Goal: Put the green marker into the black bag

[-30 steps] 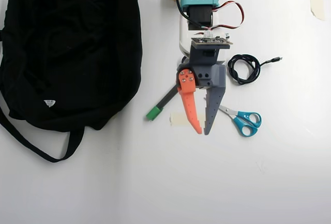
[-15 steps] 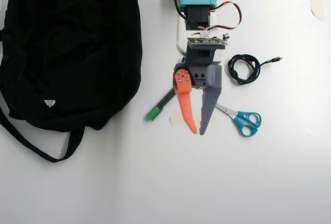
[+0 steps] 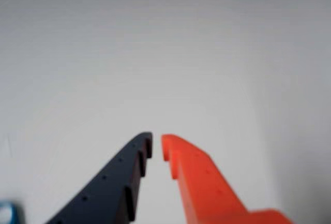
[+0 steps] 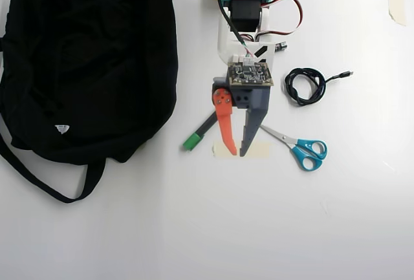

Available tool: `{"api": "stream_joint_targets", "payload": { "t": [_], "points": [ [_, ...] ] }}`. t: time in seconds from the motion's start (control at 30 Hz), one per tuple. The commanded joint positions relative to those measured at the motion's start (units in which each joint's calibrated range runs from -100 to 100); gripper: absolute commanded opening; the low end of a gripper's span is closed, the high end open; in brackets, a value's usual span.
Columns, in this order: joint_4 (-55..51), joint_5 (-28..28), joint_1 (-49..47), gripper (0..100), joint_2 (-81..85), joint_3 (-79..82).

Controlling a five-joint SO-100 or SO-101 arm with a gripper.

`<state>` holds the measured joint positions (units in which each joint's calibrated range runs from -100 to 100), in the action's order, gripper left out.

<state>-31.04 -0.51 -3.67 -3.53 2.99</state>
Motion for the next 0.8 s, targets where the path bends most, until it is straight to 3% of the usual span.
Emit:
{"api": "stream_joint_targets", "payload": {
  "t": [0.0,0.27,0.5,0.77],
  "points": [
    [-7.72,0.20,-0.14,2,1.70,-3.53],
    [-27.53,0.25,1.43,2,1.70,-9.64],
    [-38.38,0.36,3.00,2,1.70,-10.62],
    [-44.49,6.81,3.60,2,1.70,-11.43]
  ]
}}
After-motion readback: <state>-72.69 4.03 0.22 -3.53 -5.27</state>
